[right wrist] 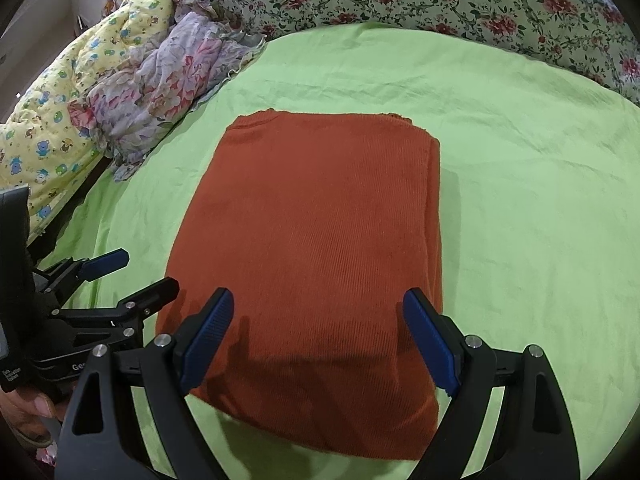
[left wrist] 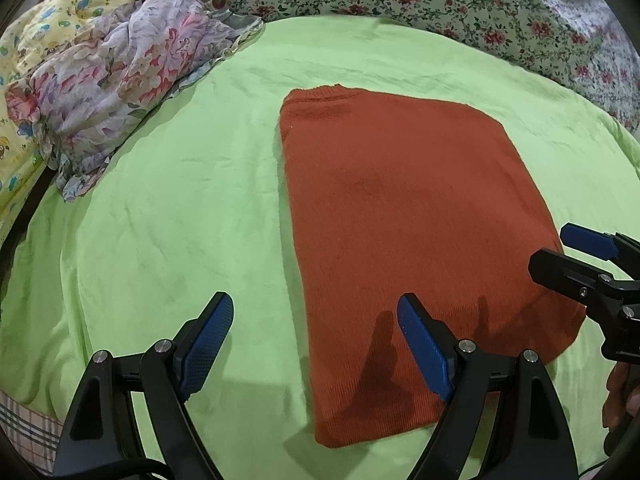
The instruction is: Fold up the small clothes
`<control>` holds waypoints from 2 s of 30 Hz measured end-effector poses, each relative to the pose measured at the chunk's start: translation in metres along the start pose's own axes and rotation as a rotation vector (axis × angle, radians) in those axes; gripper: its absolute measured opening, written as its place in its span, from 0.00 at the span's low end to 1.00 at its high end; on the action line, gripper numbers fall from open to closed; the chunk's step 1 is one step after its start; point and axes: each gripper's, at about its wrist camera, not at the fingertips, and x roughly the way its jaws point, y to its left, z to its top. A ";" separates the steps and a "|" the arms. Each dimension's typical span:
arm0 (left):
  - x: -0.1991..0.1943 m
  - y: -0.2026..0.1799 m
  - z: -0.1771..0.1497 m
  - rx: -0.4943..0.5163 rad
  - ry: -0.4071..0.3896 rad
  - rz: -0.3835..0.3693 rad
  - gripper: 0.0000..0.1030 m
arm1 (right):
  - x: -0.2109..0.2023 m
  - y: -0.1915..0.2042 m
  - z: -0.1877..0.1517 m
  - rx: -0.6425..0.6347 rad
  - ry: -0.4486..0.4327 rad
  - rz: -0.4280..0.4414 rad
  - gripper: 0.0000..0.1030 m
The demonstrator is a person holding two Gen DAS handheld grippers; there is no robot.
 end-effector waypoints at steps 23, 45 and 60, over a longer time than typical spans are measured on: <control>-0.012 -0.006 -0.017 0.014 -0.017 -0.016 0.82 | -0.010 0.004 -0.018 -0.004 -0.009 -0.008 0.84; -0.016 -0.010 -0.023 -0.002 -0.047 -0.041 0.82 | -0.016 0.001 -0.028 0.000 -0.049 -0.019 0.84; -0.013 -0.008 -0.026 -0.008 -0.048 -0.047 0.82 | -0.011 -0.003 -0.039 0.014 -0.059 -0.031 0.84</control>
